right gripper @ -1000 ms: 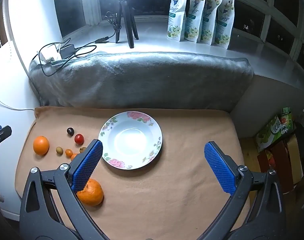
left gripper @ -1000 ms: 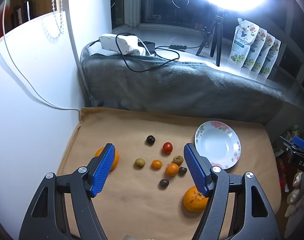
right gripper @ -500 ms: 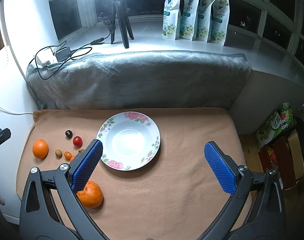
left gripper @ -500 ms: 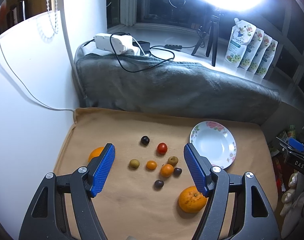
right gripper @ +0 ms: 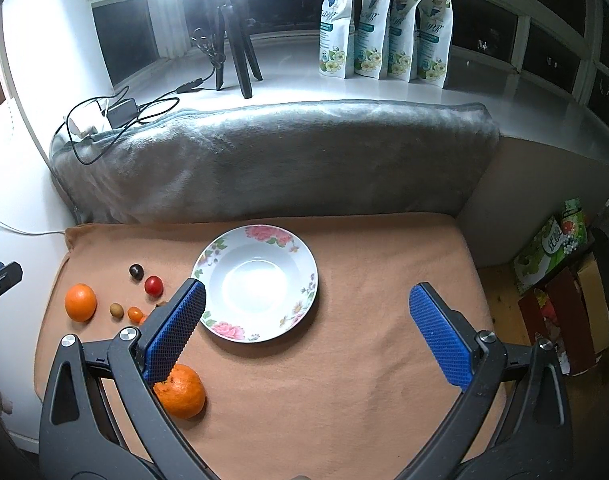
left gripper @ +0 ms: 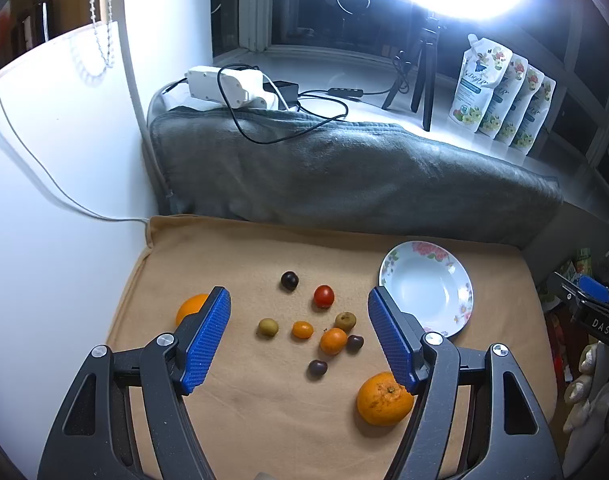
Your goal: Organize fruits
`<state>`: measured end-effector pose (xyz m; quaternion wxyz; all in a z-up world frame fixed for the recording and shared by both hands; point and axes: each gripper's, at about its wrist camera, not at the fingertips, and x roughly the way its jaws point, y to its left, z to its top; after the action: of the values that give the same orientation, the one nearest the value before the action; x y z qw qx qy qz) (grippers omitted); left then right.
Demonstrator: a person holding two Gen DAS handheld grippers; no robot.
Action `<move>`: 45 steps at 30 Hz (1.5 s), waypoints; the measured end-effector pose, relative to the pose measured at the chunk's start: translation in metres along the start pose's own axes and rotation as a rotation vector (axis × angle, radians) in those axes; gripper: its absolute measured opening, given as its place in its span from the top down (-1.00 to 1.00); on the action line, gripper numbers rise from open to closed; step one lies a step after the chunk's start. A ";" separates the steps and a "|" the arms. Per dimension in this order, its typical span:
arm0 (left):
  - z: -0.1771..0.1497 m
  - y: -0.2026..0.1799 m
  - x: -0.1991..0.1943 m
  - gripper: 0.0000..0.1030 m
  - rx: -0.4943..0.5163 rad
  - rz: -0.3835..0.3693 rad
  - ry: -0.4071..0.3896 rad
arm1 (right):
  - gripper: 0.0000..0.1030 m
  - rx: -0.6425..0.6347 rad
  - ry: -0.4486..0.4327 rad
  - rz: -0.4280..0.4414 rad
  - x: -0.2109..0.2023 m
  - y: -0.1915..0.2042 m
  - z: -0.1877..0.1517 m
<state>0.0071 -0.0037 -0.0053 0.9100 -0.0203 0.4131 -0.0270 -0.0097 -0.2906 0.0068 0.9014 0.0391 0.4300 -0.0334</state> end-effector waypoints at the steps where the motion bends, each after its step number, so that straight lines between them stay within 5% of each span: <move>1: 0.000 0.000 0.000 -0.39 0.000 0.000 0.000 | -1.00 0.000 0.000 -0.001 0.000 0.000 -0.001; 19: 0.004 -0.003 -0.002 -0.39 0.003 0.002 -0.025 | -1.00 0.009 -0.019 0.003 -0.004 0.001 0.000; 45: 0.049 -0.019 -0.043 -0.39 0.020 -0.020 -0.279 | -1.00 0.093 -0.301 0.019 -0.066 -0.016 0.038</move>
<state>0.0148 -0.0187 0.0606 0.9584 -0.0187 0.2822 -0.0373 -0.0229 -0.3087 0.0810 0.9532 0.0792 0.2876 -0.0500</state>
